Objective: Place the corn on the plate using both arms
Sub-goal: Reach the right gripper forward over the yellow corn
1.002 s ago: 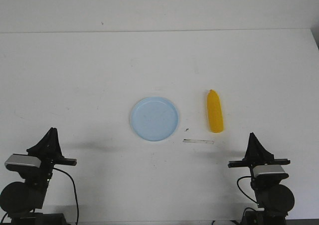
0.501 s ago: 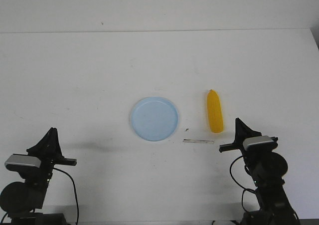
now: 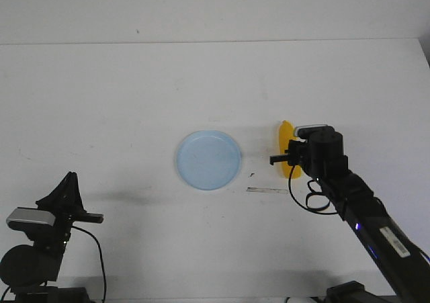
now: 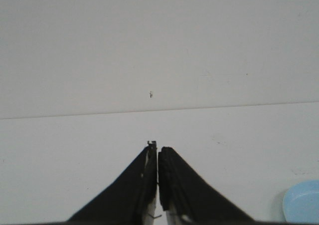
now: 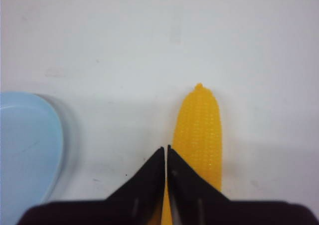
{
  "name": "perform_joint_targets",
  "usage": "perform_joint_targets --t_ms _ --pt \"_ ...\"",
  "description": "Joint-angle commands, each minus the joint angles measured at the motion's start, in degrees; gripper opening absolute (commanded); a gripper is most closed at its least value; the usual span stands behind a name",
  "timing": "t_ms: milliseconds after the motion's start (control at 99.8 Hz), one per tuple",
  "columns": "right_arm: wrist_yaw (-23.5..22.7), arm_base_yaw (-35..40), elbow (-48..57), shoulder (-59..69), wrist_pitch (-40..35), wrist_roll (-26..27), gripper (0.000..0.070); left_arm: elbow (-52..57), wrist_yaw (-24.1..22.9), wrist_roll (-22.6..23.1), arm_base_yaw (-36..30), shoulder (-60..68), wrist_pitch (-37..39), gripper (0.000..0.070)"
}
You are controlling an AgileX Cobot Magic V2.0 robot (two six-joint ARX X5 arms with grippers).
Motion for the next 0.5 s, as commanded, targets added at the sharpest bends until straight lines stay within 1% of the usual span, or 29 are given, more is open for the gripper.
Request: perform_joint_targets --t_ms 0,40,190,251,281,311,331,341,351,431,451,491 --pt "0.26 0.31 5.57 3.78 -5.49 3.37 0.0006 0.5 -0.07 -0.52 0.13 -0.07 0.79 0.0001" --pt "0.2 0.33 9.22 6.38 -9.73 3.82 0.0007 0.5 -0.07 -0.52 0.13 -0.07 0.79 0.0001" --pt "0.26 0.31 19.82 15.34 -21.86 3.56 0.0009 0.5 -0.07 -0.52 0.13 -0.07 0.79 0.0001" --pt "0.33 0.31 23.21 18.78 -25.42 3.61 0.0013 0.5 -0.07 -0.52 0.13 -0.07 0.79 0.0001" --pt "0.87 0.31 24.52 20.24 -26.43 3.69 0.003 0.5 -0.07 -0.52 0.13 -0.07 0.79 0.0001" --pt "1.79 0.33 25.64 21.55 -27.19 3.89 0.0071 0.5 -0.07 -0.52 0.13 -0.07 0.79 0.0001" --pt "2.27 0.33 26.25 22.32 -27.63 3.89 0.0112 0.5 -0.07 -0.52 0.13 -0.07 0.79 0.0001" --pt "2.75 0.33 26.62 22.82 -27.8 3.87 0.0146 0.5 -0.07 -0.52 0.13 -0.07 0.79 0.0001" --pt "2.91 0.33 26.75 22.97 -27.87 3.87 0.0158 0.5 -0.07 -0.52 0.13 -0.07 0.79 0.0001" --pt "3.76 0.33 27.52 24.79 -28.02 3.82 0.0321 0.5 -0.07 -0.52 0.13 -0.07 0.79 0.0001" --pt "3.74 0.33 27.52 25.09 -28.0 3.78 0.0353 0.5 -0.07 -0.52 0.13 -0.07 0.79 0.0001" --pt "3.72 0.33 27.52 25.57 -28.09 3.8 0.0393 0.5 -0.07 -0.52 0.13 -0.07 0.79 0.0001"
